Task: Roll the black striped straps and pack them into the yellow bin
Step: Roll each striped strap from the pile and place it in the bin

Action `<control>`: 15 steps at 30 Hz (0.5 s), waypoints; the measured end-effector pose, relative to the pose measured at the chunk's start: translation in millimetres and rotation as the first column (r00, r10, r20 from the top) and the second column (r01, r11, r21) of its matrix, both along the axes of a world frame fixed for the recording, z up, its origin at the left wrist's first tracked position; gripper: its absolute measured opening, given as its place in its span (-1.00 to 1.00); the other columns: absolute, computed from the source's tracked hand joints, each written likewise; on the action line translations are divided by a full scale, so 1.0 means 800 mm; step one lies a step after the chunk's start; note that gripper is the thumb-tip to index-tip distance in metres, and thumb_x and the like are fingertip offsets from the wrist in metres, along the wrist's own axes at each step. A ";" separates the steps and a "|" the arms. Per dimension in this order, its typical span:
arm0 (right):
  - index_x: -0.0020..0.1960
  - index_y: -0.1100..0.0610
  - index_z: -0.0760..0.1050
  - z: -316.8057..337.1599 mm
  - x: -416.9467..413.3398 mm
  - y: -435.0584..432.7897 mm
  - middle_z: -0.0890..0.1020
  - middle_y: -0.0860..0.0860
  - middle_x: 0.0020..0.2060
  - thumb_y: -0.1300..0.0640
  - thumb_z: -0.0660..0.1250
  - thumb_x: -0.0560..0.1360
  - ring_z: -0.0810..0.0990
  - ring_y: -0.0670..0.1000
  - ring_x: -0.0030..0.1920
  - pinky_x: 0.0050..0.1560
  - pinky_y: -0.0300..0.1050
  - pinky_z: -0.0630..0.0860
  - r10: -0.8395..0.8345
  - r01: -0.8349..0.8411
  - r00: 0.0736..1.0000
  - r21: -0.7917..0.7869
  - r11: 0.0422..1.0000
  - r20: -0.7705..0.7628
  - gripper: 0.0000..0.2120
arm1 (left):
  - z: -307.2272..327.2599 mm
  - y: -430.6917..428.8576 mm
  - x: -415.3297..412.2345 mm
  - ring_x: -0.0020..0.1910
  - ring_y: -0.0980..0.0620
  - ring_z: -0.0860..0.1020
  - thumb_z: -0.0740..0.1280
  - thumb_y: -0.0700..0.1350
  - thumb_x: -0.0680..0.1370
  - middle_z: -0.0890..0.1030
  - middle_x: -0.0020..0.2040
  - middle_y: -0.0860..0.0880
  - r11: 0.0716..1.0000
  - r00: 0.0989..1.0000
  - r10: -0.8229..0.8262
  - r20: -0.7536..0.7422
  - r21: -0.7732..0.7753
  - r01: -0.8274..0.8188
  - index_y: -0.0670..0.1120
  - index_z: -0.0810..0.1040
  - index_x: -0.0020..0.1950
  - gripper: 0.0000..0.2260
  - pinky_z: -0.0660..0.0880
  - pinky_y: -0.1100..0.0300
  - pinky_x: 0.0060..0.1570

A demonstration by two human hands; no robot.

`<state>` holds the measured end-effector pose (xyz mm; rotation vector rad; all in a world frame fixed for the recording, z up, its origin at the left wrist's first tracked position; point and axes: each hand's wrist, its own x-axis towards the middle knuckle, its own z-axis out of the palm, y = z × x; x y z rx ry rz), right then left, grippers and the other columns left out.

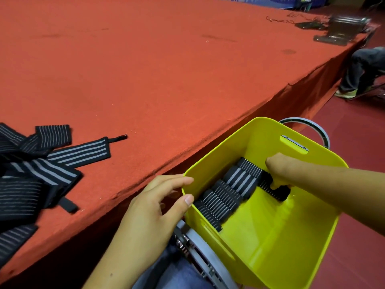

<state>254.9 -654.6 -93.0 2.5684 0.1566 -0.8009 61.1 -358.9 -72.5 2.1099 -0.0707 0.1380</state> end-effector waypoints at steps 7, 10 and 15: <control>-0.36 0.18 0.65 0.057 -0.001 0.006 0.62 -0.10 -0.57 -0.14 0.42 0.57 0.55 -0.22 -0.59 -0.22 -0.25 0.61 -0.060 0.016 0.980 0.226 0.974 0.189 -0.52 | -0.009 -0.006 0.000 0.25 0.35 0.52 0.43 0.02 0.60 0.56 0.24 0.39 0.999 0.999 0.020 0.040 -0.030 -0.019 0.26 0.63 0.26 -0.75 0.40 0.40 0.25; -0.27 0.11 0.67 0.100 -0.017 0.036 0.71 -0.03 -0.44 -0.09 0.44 0.56 0.71 -0.07 -0.41 -0.11 -0.02 0.69 -0.141 -0.048 0.961 0.645 0.762 0.237 -0.66 | -0.011 0.009 -0.007 0.30 0.36 0.49 0.44 0.07 0.59 0.58 0.25 0.35 1.000 0.997 0.025 0.074 0.000 -0.025 0.26 0.56 0.35 -0.67 0.35 0.41 0.30; -0.22 -0.02 0.68 0.152 -0.088 0.144 0.73 0.09 -0.34 -0.07 0.43 0.44 0.70 0.02 -0.38 -0.30 -0.15 0.65 -0.076 -0.102 0.990 0.973 0.205 0.120 -0.84 | -0.026 0.097 -0.031 0.32 0.31 0.45 0.43 0.09 0.54 0.50 0.25 0.41 0.957 0.962 0.255 0.097 0.113 -0.265 0.40 0.49 0.29 -0.63 0.32 0.41 0.31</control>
